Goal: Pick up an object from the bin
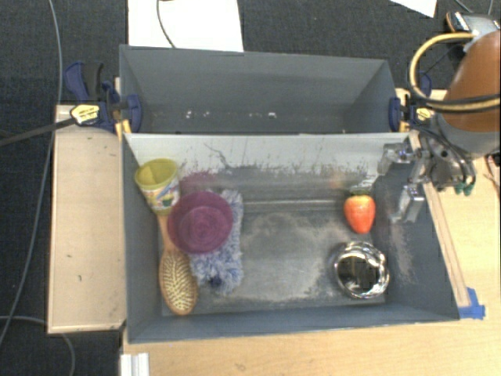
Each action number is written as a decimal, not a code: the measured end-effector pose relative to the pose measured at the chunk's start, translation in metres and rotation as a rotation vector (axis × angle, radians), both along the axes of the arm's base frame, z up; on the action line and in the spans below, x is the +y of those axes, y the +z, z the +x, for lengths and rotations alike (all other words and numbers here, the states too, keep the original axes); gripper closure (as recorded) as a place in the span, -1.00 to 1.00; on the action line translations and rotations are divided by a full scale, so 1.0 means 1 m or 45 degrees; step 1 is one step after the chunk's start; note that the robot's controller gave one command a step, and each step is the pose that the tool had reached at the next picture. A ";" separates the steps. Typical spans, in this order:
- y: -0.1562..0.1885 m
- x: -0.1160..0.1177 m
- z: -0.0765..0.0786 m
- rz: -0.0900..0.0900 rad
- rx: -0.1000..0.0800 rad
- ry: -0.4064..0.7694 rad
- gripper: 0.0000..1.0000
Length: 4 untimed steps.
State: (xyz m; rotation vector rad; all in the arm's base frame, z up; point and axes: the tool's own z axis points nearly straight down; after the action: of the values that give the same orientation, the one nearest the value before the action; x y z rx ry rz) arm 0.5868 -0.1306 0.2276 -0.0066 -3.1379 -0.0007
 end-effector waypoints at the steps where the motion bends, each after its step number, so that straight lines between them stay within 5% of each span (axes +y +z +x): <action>1: 0.004 0.001 0.002 -0.002 -0.010 0.006 -1.00; 2: -0.142 -0.016 -0.057 -0.003 -0.015 -0.007 -1.00; 3: -0.062 -0.018 -0.059 -0.010 -0.037 0.167 -1.00; 4: -0.128 0.031 -0.081 -0.001 -0.005 -0.133 -1.00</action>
Offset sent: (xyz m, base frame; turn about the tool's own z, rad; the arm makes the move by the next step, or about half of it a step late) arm -0.0639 -0.0169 -0.1576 0.0024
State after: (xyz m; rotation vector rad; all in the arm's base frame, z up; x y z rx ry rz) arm 0.5054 -0.0998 0.0994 -0.1705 -3.1373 0.0004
